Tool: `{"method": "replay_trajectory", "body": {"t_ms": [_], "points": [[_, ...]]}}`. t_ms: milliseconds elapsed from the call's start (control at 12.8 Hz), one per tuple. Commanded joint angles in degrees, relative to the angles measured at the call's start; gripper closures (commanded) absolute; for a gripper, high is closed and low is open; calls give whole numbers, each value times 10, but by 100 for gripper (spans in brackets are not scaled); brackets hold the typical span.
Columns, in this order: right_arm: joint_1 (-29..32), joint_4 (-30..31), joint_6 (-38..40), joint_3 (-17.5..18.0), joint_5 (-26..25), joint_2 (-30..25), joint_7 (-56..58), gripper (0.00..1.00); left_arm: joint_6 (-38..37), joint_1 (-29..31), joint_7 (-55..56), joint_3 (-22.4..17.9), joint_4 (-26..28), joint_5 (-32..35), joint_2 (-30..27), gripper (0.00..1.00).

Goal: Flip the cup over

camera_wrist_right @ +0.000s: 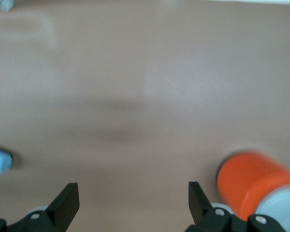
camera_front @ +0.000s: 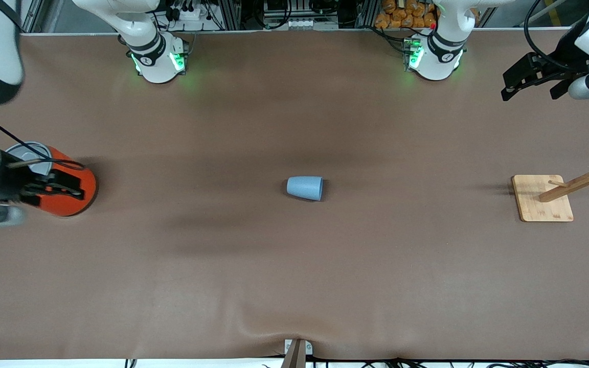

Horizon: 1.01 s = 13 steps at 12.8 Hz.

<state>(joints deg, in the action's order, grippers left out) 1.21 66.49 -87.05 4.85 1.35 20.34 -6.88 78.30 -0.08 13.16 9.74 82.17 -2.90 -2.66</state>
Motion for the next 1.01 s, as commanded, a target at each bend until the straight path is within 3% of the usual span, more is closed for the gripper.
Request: {"method": "replay_trajectory", "body": {"t_ms": [0, 156, 312, 390, 625, 781, 937], "points": [[-10, 60, 6, -54, 17, -51, -168, 0, -3, 4, 0, 4, -5, -11, -4, 0], [-10, 119, 4, -61, 17, -96, -180, 0, -3, 5, -3, 0, -5, -11, -12, 0], [-9, 275, -96, -80, 17, -191, -170, 0, -3, 5, -6, -3, -5, -9, -12, 0], [-11, 316, -124, -80, 16, -216, -170, 0, -3, 5, -5, -2, -5, -9, -11, 0], [-15, 356, -143, -79, 13, -244, -170, 0, -3, 5, 2, 0, -4, -1, -13, 0], [-13, 345, -146, -80, 2, -239, -162, 0, -2, 4, 3, 2, -4, 0, -12, 0], [-13, 226, -49, -79, -44, -188, -161, 0, -2, 4, 3, 2, -3, 0, -10, 0]]}}
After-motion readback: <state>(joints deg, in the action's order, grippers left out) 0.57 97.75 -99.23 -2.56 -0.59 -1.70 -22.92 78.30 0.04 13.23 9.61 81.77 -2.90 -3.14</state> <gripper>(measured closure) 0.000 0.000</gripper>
